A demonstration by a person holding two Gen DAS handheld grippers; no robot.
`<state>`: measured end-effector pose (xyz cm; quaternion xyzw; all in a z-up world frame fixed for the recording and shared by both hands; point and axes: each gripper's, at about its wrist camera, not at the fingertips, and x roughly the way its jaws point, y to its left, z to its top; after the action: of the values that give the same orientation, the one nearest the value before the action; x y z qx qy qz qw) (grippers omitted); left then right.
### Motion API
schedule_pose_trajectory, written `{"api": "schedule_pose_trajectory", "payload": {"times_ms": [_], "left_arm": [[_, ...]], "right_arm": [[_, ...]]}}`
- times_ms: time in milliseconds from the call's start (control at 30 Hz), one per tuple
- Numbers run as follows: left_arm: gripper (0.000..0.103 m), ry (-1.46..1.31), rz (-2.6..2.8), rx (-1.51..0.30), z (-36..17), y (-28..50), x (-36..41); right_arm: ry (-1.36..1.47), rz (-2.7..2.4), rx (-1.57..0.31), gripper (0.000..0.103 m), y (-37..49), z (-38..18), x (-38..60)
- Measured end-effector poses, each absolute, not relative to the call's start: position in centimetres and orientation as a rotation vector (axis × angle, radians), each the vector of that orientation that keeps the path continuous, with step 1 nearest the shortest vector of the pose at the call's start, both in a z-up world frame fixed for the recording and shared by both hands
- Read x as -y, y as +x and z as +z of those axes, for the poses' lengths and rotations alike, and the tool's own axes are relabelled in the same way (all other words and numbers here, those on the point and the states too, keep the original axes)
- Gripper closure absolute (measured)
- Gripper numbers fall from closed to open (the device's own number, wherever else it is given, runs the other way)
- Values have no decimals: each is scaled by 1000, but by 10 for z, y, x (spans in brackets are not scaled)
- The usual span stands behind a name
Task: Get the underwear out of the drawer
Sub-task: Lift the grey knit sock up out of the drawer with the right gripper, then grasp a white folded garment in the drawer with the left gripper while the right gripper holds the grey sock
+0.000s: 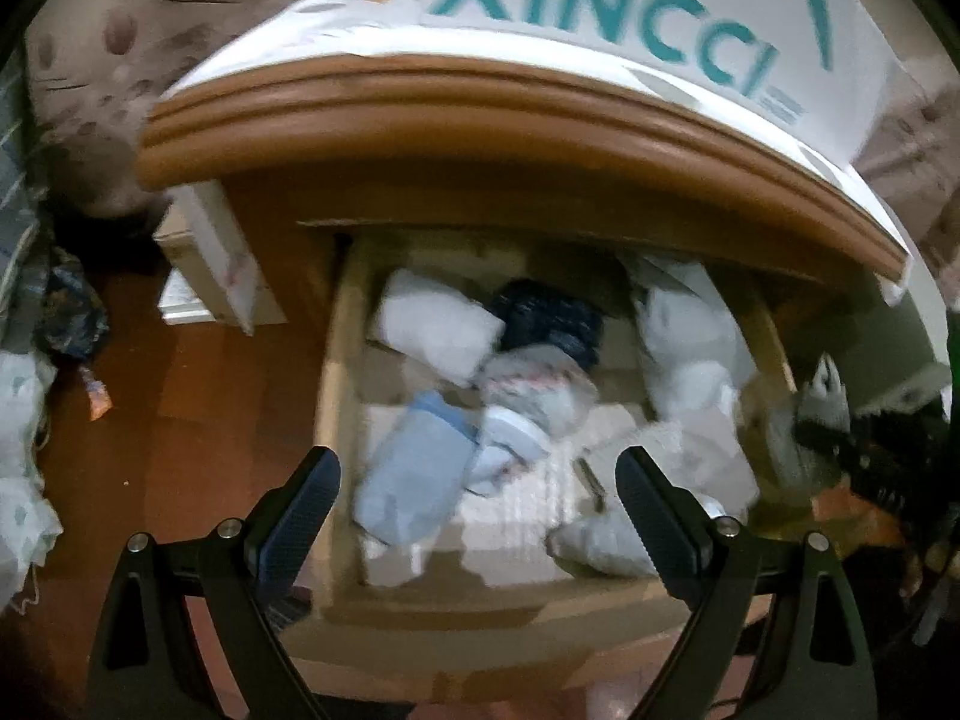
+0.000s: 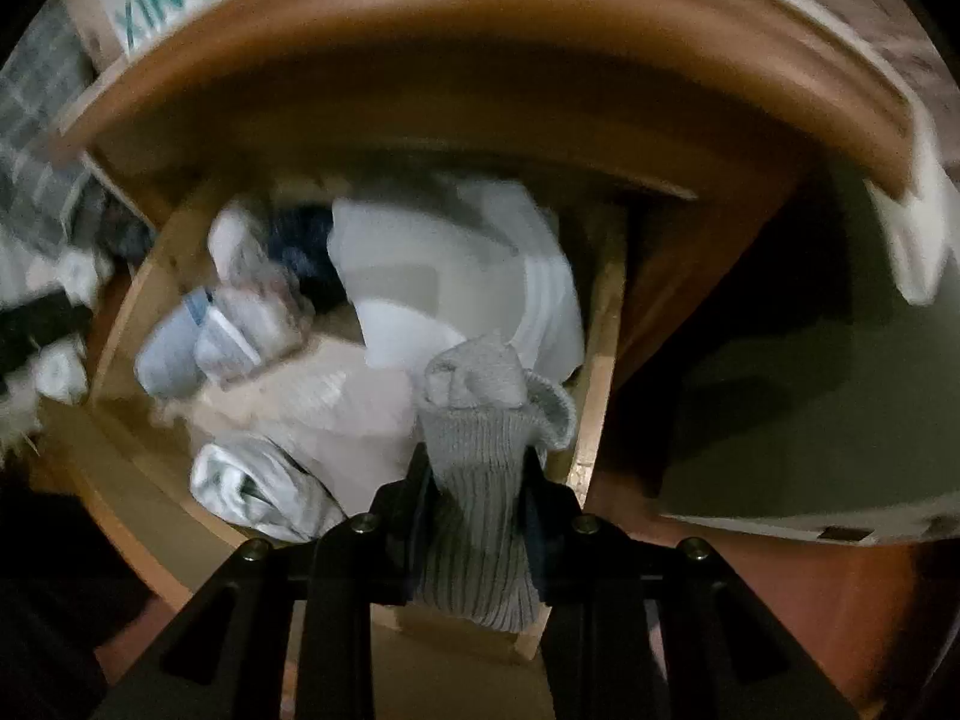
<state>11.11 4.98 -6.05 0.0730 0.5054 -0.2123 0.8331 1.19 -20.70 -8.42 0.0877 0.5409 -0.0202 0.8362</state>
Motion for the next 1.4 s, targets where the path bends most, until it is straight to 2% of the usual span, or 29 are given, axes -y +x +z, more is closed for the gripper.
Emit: {"api": "schedule_pose_trajectory", "payload": {"times_ms": [167,500,767,1100,1167,1200,1267,1333,1400], "left_arm": [[11,218,-481,-1080,-64,101,-29],[11,288,-578,-1325,-95,103,30],[11,363,-574,-1491,-120,110,57],[11,462,-533,-1595,-154,108,87],[22,432,-531,-1623,-159,109,87],[37,388,-545,-1647,-160,109,86],[43,364,-526,-1655,-162,111,85],[56,367,-529,-1633,-160,110,85],[64,357,-530,-1609,-156,108,81]], "right_arm": [[240,-67,-1053,77,11,-71,219],[310,-100,-924,77,-7,-64,229],[333,-124,-864,77,-10,-58,237],[330,-129,-835,77,-11,-52,238],[335,-125,-837,77,-10,-53,238],[339,-122,-837,77,-10,-53,238],[347,-119,-838,77,-10,-53,239],[350,-119,-838,77,-10,-53,239],[350,-118,-838,77,-10,-53,239]]}}
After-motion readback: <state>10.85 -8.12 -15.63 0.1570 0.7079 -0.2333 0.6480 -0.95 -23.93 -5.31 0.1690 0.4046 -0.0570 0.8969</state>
